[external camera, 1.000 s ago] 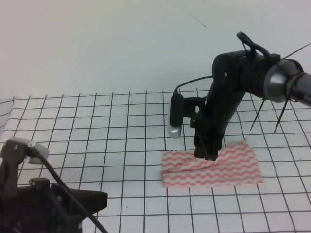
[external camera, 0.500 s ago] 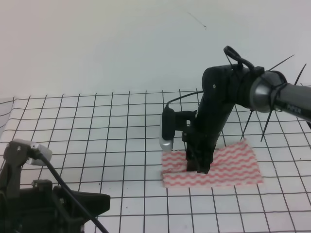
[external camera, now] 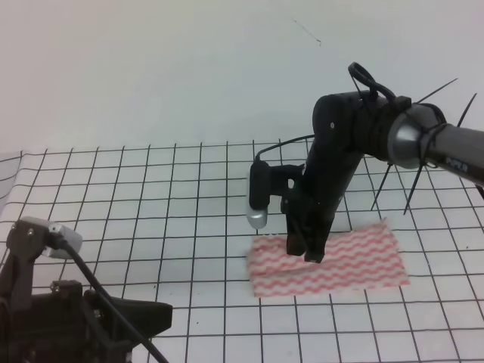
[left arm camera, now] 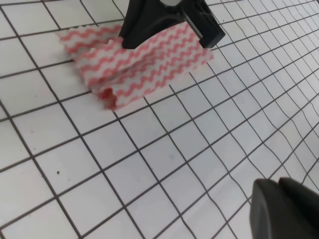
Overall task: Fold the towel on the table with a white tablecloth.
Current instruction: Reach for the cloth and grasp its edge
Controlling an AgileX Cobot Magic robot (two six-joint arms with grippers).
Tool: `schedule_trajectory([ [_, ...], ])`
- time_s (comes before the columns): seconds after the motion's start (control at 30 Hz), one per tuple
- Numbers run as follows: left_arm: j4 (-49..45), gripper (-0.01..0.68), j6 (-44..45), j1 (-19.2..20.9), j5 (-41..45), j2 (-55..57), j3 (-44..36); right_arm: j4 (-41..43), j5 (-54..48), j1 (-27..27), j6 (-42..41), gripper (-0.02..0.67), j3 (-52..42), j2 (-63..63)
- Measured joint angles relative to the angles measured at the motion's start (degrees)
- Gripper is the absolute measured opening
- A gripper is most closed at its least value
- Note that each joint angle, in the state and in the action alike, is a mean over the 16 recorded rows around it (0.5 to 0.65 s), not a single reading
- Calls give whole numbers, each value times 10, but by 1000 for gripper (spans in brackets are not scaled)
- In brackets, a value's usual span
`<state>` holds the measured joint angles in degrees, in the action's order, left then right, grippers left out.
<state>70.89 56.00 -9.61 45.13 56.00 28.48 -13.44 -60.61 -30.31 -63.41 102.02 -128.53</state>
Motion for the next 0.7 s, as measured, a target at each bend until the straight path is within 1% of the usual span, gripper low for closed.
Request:
schedule_trajectory([
  [0.5, 0, -2, -1, 0, 0, 0, 0, 25, 24, 4, 23, 2, 8, 0],
  [0.6, 0, -2, -1, 0, 0, 0, 0, 22, 31, 5, 22, 19, 8, 0],
  [0.7, 0, -2, -1, 0, 0, 0, 0, 18, 39, 5, 22, 57, 8, -1],
])
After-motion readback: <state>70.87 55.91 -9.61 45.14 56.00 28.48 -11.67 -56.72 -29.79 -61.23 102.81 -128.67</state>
